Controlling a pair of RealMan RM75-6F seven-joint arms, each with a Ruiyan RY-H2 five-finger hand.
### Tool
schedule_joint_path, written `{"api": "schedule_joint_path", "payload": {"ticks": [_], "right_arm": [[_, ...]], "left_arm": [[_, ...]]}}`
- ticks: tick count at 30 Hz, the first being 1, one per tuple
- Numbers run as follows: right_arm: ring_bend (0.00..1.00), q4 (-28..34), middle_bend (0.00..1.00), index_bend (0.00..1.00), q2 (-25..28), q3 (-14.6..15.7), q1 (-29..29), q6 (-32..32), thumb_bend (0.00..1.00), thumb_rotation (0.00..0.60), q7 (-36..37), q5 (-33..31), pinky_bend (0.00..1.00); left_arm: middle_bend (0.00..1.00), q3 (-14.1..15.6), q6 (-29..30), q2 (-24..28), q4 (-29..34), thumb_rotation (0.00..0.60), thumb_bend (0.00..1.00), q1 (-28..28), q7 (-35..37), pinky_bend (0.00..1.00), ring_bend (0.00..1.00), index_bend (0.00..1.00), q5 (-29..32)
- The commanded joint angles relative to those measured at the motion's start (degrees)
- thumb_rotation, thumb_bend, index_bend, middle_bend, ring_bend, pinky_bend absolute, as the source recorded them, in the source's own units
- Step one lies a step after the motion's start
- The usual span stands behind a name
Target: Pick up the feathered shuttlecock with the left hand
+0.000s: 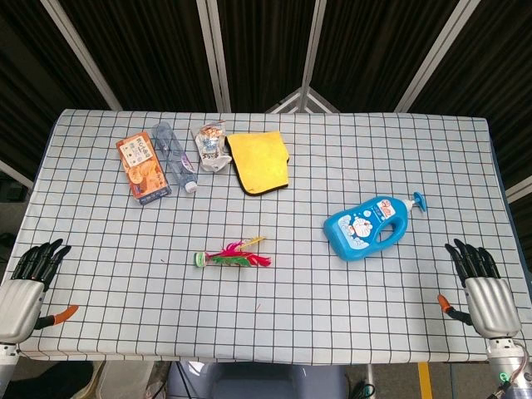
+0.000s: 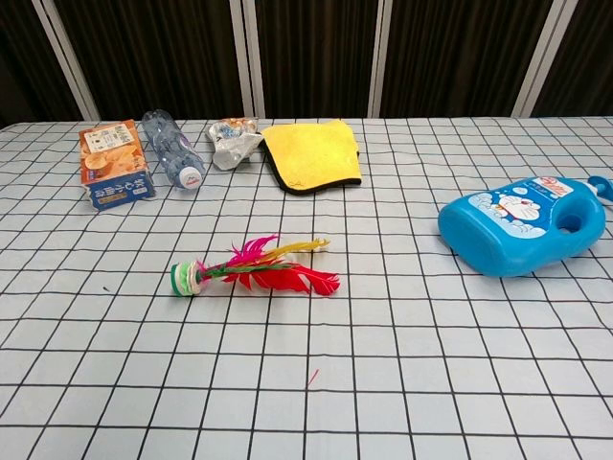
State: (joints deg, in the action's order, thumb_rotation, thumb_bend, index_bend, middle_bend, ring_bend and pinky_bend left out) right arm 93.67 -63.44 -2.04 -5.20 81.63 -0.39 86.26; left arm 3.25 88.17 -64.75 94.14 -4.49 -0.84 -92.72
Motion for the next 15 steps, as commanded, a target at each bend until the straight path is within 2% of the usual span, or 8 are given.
{"api": "schedule_joint_path", "payload": {"ticks": [1, 11, 15], "right_arm": [[0.00, 0.02, 0.00, 0.00, 0.08, 0.02, 0.01, -0.01, 0.33, 0.600, 0.04, 0.02, 0.00], [0.00, 0.20, 0.00, 0.00, -0.01, -0.04, -0.03, -0.01, 0.33, 0.600, -0.06, -0.04, 0.00], [0.00, 0.18, 0.00, 0.00, -0.15, -0.02, -0.20, -0.42, 0.33, 0.600, -0.10, -0.17, 0.00]], "left_arm": [[0.00, -0.03, -0.03, 0.01, 0.05, 0.600, 0.15, 0.02, 0.02, 0.00, 0.00, 0.00, -0.06], [0.00, -0.23, -1.84, -0.41, 0.60, 0.600, 0.15, -1.00, -1.49, 0.00, 0.00, 0.00, -0.76], [0.00, -1.37, -5.21, -0.62, 3.12, 0.600, 0.21, -3.45, -5.14, 0.00, 0.00, 0.04, -0.54]]}}
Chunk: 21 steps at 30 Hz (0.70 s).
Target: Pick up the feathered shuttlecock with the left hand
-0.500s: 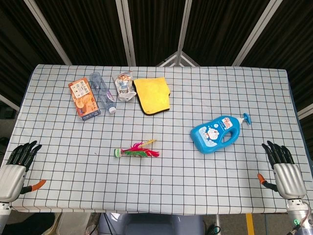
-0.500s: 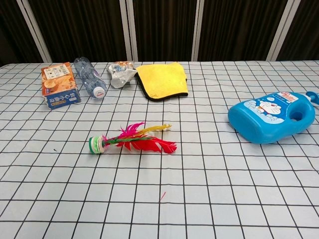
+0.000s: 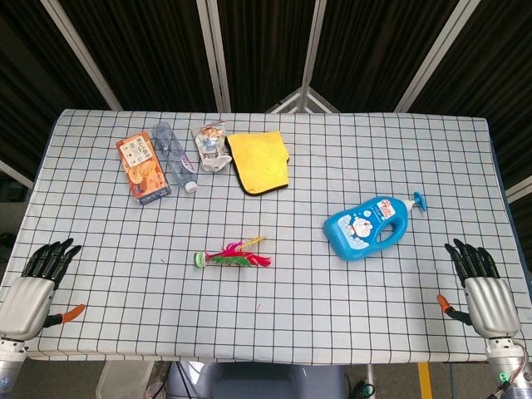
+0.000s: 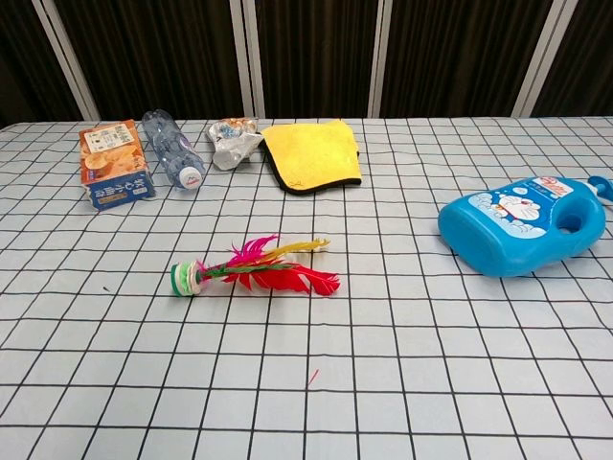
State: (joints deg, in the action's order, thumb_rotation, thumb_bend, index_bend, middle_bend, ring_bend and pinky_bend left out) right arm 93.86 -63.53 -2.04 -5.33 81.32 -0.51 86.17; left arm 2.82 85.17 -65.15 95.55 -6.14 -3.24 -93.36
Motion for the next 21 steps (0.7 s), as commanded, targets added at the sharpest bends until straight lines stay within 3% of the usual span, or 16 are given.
{"api": "schedule_joint_path", "payload": {"ticks": [1, 10, 21], "right_arm": [[0.00, -0.03, 0.00, 0.00, -0.08, -0.05, -0.10, -0.18, 0.33, 0.600, 0.07, -0.14, 0.00], [0.00, 0.04, 0.00, 0.00, -0.07, -0.15, -0.29, -0.34, 0.33, 0.600, 0.81, -0.11, 0.00], [0.00, 0.13, 0.00, 0.00, 0.44, -0.21, 0.07, -0.12, 0.33, 0.600, 2.55, -0.58, 0.00]], "left_arm": [[0.00, -1.50, -3.15, -0.48, 2.27, 0.600, 0.23, -2.63, -4.20, 0.00, 0.00, 0.05, 0.21], [0.00, -9.08, -13.85, -10.64, 7.76, 0.600, 0.37, -12.32, -21.20, 0.00, 0.00, 0.26, 7.07], [0.01, -14.50, -19.98, -29.15, 3.76, 0.600, 0.42, -21.41, -38.44, 0.00, 0.00, 0.36, 19.24]]}}
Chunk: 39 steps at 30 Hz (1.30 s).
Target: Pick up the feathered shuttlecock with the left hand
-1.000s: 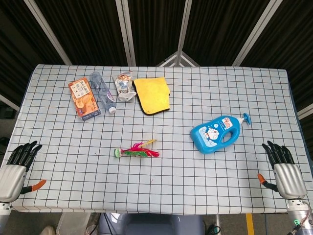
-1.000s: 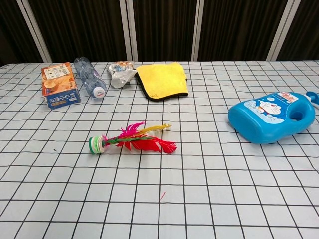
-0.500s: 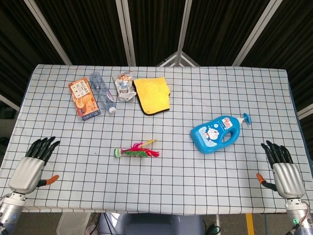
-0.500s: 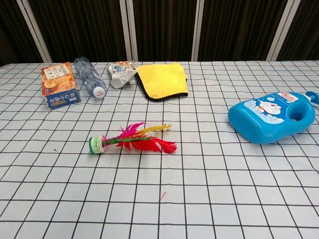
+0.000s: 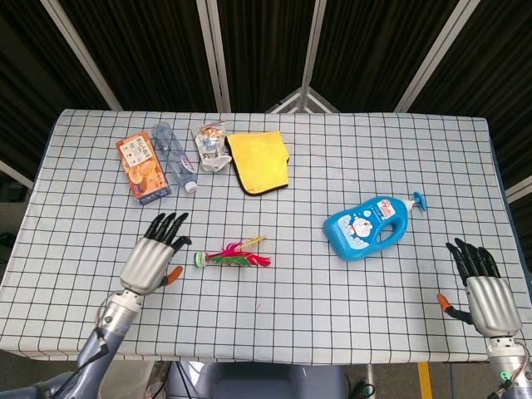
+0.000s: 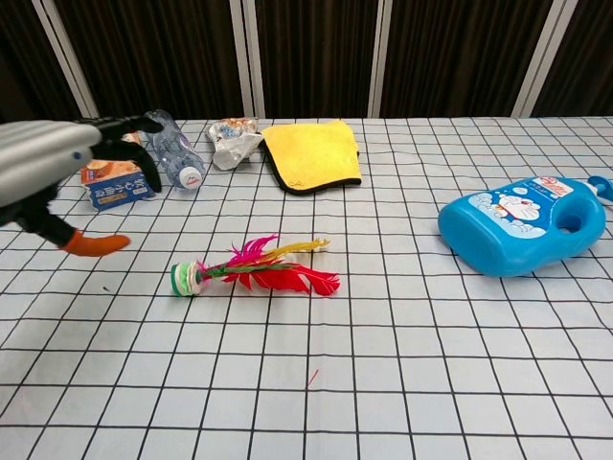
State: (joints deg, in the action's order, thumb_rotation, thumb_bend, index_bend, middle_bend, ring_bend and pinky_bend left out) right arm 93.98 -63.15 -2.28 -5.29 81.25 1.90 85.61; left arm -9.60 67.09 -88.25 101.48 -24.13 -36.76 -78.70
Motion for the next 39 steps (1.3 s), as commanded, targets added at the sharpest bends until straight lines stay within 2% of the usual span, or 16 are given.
{"api": "schedule_joint_path", "payload": {"ticks": [1, 6, 18, 30, 39], "right_arm": [[0.00, 0.02, 0.00, 0.00, 0.07, 0.03, 0.06, -0.02, 0.33, 0.600, 0.25, -0.02, 0.00], [0.00, 0.03, 0.00, 0.00, 0.26, -0.01, 0.18, 0.07, 0.33, 0.600, 1.03, -0.16, 0.00], [0.00, 0.38, 0.00, 0.00, 0.50, -0.02, 0.32, 0.06, 0.33, 0.600, 1.83, -0.35, 0.00], [0.00, 0.47, 0.00, 0.00, 0.65, -0.08, 0.28, -0.11, 0.33, 0.600, 2.42, -0.44, 0.00], [0.00, 0.58, 0.00, 0.00, 0.65, -0.03, 0.30, -0.02, 0.33, 0.600, 2.30, -0.27, 0.00]], "left_arm": [[0.01, -2.30, -2.19, -7.44, -2.75, 0.600, 0.42, -4.09, -5.76, 0.00, 0.00, 0.36, 5.28], [0.02, -3.01, -2.64, -13.57, -5.88, 0.600, 0.42, -7.20, -9.78, 0.00, 0.00, 0.36, 7.86], [0.02, -4.02, -1.37, -22.03, -13.81, 0.600, 0.38, -11.19, -14.11, 0.00, 0.00, 0.38, 11.11], [0.02, -3.69, -0.26, -26.04, -18.58, 0.600, 0.38, -12.99, -13.08, 0.00, 0.00, 0.43, 11.15], [0.02, -3.34, 0.68, -27.23, -20.49, 0.600, 0.48, -13.17, -12.25, 0.00, 0.00, 0.48, 11.69]]}}
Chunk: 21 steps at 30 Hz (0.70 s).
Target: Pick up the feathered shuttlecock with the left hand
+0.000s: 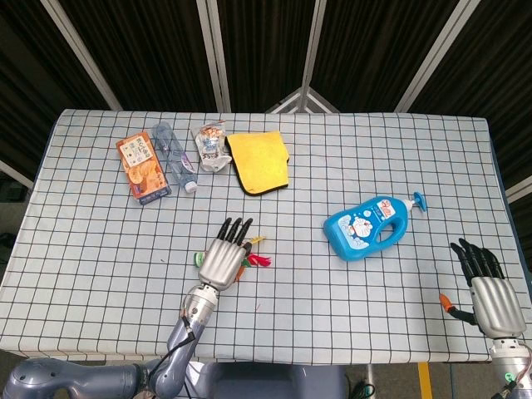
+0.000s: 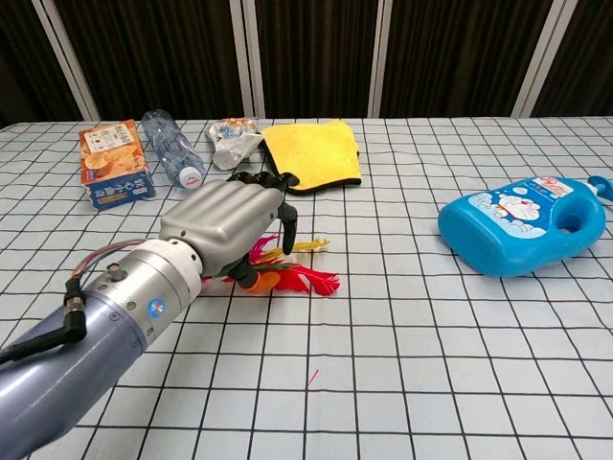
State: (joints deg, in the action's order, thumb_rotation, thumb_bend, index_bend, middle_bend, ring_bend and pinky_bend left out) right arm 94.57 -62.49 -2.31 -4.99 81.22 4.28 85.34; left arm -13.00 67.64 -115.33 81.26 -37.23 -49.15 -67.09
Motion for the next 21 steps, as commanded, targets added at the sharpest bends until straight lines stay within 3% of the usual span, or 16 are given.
{"api": "schedule_joint_path", "payload": {"ticks": [1, 6, 21], "right_arm": [[0.00, 0.01, 0.00, 0.00, -0.02, -0.01, 0.00, -0.02, 0.33, 0.600, -0.09, -0.04, 0.00], [0.00, 0.09, 0.00, 0.00, -0.06, -0.04, -0.03, -0.11, 0.33, 0.600, -0.34, -0.17, 0.00], [0.00, -0.08, 0.00, 0.00, -0.08, -0.08, 0.08, 0.11, 0.33, 0.600, -0.24, -0.13, 0.00]], "left_arm": [[0.02, 0.08, 0.12, -0.23, -0.40, 0.600, 0.49, -0.11, 0.28, 0.00, 0.00, 0.49, 0.15], [0.03, 0.33, 0.08, -0.66, -0.57, 0.600, 0.56, -0.29, 1.11, 0.00, 0.00, 0.51, 0.32], [0.04, 0.84, 1.41, 0.86, 0.94, 0.600, 0.58, 0.13, 2.51, 0.00, 0.00, 0.56, 0.00]]}}
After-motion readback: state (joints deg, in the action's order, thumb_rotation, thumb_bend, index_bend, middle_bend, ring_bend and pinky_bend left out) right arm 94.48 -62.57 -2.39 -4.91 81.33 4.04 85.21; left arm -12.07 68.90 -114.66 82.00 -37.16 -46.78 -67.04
